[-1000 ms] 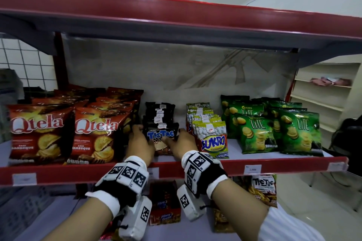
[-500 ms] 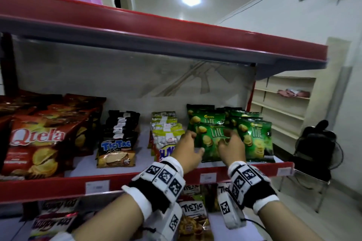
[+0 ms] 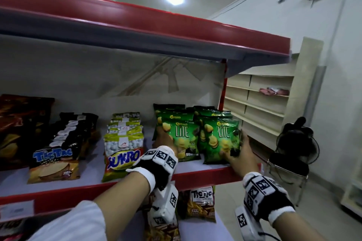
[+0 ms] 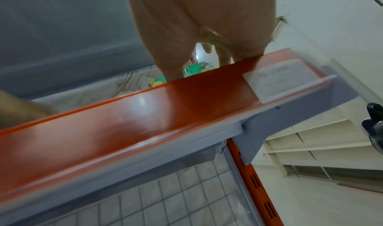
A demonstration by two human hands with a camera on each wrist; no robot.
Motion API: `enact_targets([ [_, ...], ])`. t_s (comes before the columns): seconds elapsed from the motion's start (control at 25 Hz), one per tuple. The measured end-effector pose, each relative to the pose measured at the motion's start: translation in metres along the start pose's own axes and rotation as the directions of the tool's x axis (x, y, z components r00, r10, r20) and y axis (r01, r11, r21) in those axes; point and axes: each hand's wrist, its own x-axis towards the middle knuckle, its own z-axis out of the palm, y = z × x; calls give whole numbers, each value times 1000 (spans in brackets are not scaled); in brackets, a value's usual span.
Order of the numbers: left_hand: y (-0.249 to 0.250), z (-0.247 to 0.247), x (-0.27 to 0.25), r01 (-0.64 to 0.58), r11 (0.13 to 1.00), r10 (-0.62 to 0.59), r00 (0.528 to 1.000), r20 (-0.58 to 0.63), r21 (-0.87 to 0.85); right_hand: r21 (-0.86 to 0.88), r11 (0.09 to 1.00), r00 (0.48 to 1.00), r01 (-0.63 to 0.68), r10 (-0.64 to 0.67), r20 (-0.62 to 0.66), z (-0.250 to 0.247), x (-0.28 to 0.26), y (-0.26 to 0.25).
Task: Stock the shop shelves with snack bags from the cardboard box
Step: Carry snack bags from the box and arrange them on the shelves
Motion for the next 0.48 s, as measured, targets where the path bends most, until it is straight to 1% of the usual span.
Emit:
enact_targets([
  [0.08,3,-1,2,31,997,-35,998,-52,-75,-29,1000,1000,-10,10,2,4,5,-2],
  [0.16,4,1,-2,45,998,-48,997,-64,-46,-112,993,999,-18,23,45,7,9,-3],
  [0.24,5,4,-6,24,1000,-24,999,-33,-7,-154,988,997,-29,41,69,9,11,-2],
  [0.28,6,5,-9,17,1000,-17,999,-27,2,-142,989,996,-38,50,80,8,12,-1],
  [0.36,6,8,-13,44,999,-44,999,-17,-2,-89,995,995,-48,56,83,7,13,1],
  [0.4,9,6,-13,66,998,-66,997,-32,0,-79,996,996,-35,42,82,6,14,1],
  [0.48,9,7,-15,105,994,-106,993,-49,-33,-109,994,995,0,11,96,4,12,5],
])
